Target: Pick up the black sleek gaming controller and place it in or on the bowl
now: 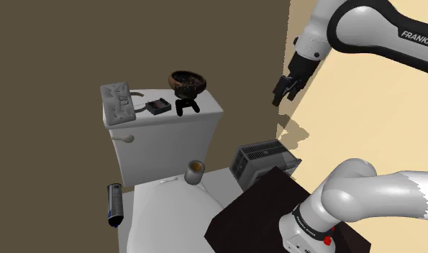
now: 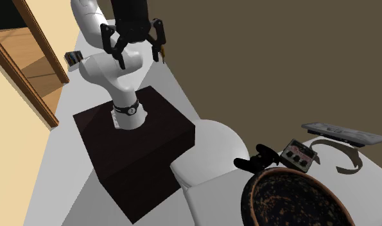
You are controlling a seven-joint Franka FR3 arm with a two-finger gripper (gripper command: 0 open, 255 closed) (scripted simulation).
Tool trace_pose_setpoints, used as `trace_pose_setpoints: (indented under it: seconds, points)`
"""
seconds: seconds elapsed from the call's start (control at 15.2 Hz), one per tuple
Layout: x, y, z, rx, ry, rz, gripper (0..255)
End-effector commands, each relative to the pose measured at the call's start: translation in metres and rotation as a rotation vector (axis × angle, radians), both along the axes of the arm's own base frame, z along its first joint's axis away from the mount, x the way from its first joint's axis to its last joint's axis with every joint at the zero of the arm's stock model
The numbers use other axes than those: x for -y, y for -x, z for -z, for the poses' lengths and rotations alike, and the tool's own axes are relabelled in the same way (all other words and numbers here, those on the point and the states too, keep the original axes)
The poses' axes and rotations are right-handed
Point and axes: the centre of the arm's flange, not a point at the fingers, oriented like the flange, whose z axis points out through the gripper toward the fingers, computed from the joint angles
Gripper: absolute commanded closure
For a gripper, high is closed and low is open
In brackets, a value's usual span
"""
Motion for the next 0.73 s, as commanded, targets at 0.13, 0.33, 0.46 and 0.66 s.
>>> trace_pose_setpoints:
  seconds: [0.13,0.33,0.46,0.66]
  points:
    - [-0.012,-0.019,0.013,0.012,0.011,0.008,0]
    - [-0.029,-0.048,0.032,0.029,0.027,0.020,0]
    - [-0.040,-0.068,0.045,0.040,0.038,0.028,0]
    - [-0.056,-0.097,0.064,0.058,0.054,0.040,0]
